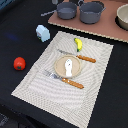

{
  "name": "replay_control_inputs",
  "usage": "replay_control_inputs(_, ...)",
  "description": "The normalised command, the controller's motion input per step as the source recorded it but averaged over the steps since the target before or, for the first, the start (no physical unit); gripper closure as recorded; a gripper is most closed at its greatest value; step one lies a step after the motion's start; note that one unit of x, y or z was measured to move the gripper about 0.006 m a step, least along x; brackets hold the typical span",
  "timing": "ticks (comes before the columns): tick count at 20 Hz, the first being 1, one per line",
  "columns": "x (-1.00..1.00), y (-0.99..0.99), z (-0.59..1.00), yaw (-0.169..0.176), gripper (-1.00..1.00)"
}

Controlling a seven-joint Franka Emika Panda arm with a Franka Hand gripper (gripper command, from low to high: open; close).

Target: Interact with the objects in diverse but meaningful ways.

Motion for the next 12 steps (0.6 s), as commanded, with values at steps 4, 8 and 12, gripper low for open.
replay_control_inputs(4,0.76,-0.35,-0.19,-0.011,-1.0)
replay_control_inputs(8,0.6,-0.42,-0.26,-0.023,-1.0)
replay_control_inputs(12,0.51,-0.57,-0.27,-0.036,-1.0)
